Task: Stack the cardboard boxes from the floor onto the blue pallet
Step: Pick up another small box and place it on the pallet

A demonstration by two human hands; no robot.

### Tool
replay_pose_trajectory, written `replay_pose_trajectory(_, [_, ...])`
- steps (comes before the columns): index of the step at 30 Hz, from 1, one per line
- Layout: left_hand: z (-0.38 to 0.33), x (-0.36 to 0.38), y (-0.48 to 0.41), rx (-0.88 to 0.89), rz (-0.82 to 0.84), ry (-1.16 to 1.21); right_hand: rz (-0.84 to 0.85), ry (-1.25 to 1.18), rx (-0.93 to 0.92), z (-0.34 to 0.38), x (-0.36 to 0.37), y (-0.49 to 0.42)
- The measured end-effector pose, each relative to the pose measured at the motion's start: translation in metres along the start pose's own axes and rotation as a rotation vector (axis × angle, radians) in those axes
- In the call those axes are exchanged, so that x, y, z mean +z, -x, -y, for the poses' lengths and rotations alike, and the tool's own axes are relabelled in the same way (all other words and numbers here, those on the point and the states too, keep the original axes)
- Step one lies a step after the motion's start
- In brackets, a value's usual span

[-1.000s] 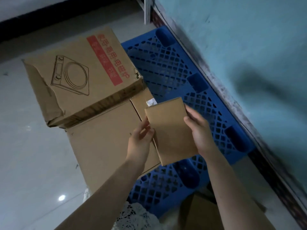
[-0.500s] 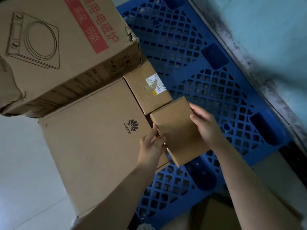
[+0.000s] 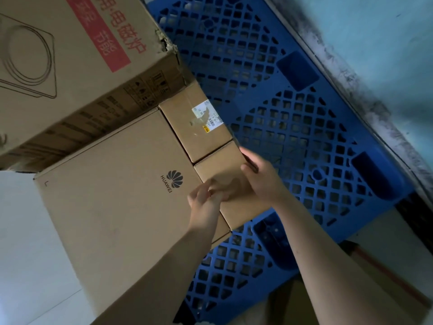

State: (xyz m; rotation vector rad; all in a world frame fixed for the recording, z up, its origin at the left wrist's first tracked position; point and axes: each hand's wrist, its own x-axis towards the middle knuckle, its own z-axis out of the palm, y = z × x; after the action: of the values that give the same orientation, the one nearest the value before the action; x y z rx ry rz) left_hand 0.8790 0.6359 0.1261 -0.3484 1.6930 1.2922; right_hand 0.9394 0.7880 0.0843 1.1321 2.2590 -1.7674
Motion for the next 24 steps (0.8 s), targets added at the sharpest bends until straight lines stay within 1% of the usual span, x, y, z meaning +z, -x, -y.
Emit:
replay_pose_trajectory(6, [-0.003,0.001,-0.007,-0.002,0.003,-0.026,-0.033,-0.004,0.042,-0.007,0.004,0.000])
replay_pose_trajectory(9, [-0.001,0.001,-0.010,0.003,-0.028,-0.011,-0.004,0.018,0.038,-0.008,0.006,0.000])
replay_pose_trajectory(12, [-0.004,0.000,-0.010,0.045,-0.087,0.049,0.034,0.129,0.041,-0.006,0.009,-0.001])
replay_pose_trajectory(14, [-0.011,-0.002,-0.009,0.057,-0.110,0.093,-0.029,0.200,0.028,-0.002,0.008,0.001])
replay_pose_trajectory(15, [-0.015,-0.003,-0.008,0.073,-0.107,0.112,-0.069,0.193,0.010,0.002,0.006,0.004])
replay_pose_trajectory(17, [-0.021,-0.003,-0.003,0.109,-0.088,0.109,-0.121,0.107,-0.030,0.012,0.001,0.012])
replay_pose_trajectory(21, [-0.046,0.005,0.014,0.279,-0.047,0.027,-0.190,-0.264,-0.025,0.048,-0.011,0.036])
replay_pose_trajectory(24, [-0.086,0.015,0.040,0.404,0.035,-0.009,-0.248,-0.376,-0.075,0.085,-0.026,0.064])
